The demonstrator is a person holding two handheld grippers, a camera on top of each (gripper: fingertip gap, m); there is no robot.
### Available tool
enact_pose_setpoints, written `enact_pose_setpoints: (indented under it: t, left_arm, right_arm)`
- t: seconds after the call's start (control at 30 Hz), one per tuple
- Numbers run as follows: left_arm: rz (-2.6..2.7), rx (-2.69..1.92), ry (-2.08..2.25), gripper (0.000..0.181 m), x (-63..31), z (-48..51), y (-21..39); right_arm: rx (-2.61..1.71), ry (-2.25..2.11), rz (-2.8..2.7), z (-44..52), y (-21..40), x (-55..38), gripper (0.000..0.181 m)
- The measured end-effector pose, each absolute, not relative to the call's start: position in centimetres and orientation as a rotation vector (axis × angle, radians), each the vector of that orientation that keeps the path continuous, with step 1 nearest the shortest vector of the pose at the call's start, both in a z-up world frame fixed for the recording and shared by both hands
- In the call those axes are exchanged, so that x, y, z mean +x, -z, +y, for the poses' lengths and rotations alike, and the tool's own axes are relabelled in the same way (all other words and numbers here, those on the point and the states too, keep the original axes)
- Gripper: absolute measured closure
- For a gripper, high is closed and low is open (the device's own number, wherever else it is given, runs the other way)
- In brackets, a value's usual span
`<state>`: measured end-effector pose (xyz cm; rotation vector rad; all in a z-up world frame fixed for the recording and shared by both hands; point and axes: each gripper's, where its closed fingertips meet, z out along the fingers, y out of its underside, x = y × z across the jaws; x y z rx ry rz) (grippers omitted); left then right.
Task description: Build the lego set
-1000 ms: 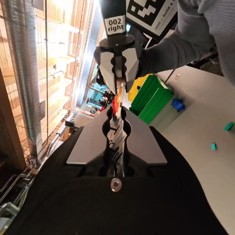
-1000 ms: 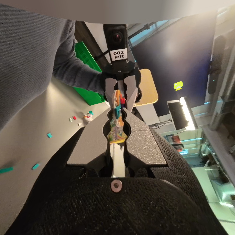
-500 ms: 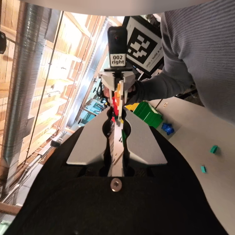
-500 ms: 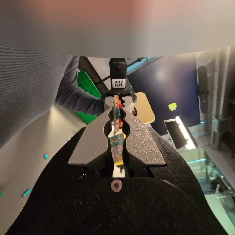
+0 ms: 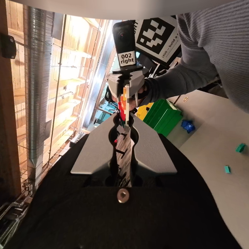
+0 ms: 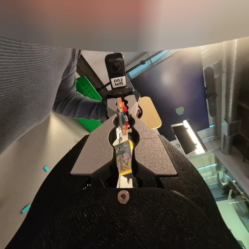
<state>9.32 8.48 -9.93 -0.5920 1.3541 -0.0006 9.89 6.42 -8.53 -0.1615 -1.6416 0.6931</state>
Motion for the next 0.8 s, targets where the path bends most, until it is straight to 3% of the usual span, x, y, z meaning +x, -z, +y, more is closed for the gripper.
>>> enact_pose_setpoints:
  t: [0.23, 0.37, 0.53, 0.8]
  left_arm:
    - [1.366, -0.616, -0.039, 0.17, 9.1, 8.9, 10.3]
    - [1.344, -0.644, -0.144, 0.17, 8.5, 9.8, 10.2]
    - [1.279, -0.732, -0.484, 0.17, 7.1, 12.7, 10.8]
    - [1.314, -0.802, -0.678, 0.17, 7.4, 14.3, 13.6]
  right_arm:
    - [-0.19, -0.629, -1.647, 6.7, 8.6, 9.6, 0.162]
    - [-0.347, -0.658, -1.685, 7.8, 8.8, 9.6, 0.146]
    - [-0.775, -0.967, -1.58, 10.1, 8.3, 9.6, 0.161]
    - [-1.156, -0.96, -1.537, 13.0, 11.3, 8.8, 0.171]
